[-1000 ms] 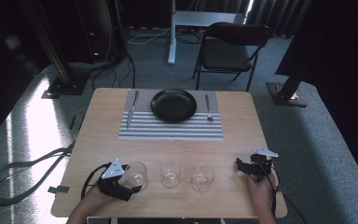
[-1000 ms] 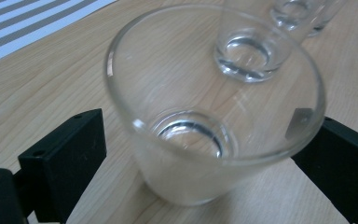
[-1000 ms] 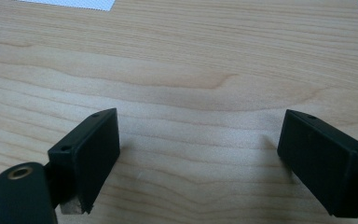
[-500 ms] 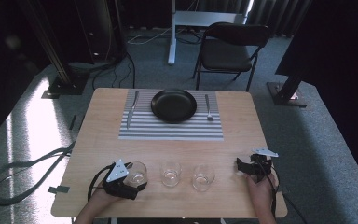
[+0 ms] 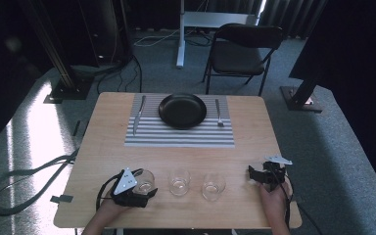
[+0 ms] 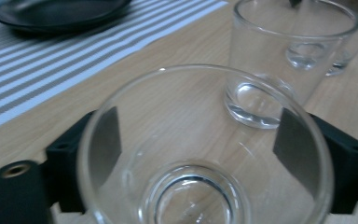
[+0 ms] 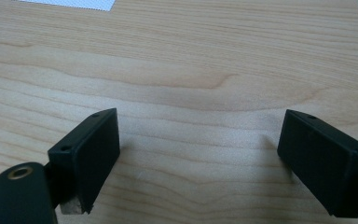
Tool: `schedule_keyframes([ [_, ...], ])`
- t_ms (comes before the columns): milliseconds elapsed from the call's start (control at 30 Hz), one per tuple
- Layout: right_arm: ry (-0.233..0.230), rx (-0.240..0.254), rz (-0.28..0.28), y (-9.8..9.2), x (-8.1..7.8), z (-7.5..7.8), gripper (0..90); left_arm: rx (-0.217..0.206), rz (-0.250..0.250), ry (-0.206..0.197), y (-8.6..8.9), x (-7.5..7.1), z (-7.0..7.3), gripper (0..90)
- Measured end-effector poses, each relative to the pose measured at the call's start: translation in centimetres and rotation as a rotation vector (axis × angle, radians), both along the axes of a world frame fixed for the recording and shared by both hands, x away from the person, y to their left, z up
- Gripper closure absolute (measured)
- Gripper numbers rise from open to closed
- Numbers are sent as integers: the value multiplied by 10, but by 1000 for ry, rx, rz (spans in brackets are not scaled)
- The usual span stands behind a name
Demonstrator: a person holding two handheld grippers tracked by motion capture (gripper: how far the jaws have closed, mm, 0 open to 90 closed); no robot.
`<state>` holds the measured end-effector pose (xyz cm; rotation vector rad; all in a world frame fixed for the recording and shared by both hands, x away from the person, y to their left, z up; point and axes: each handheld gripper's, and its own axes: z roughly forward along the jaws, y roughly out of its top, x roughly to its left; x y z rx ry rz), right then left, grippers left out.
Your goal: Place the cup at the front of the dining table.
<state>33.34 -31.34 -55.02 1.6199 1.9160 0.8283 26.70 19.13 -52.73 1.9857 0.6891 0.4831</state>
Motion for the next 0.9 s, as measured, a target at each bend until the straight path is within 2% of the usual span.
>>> schedule_keyframes([
  [100,0,0,-1,0,0,0,122,1,13,13,0,1,-1,182],
  [167,0,0,0,0,0,0,122,-3,9,22,0,1,-1,184],
  [267,0,0,-1,0,0,0,122,13,24,30,-3,0,0,186],
  [533,0,0,0,0,0,0,122,18,48,48,-5,-1,3,189],
  [633,0,0,0,0,0,0,122,11,50,70,-5,0,5,188],
  [900,0,0,0,0,0,0,122,10,49,59,-3,-2,13,189],
])
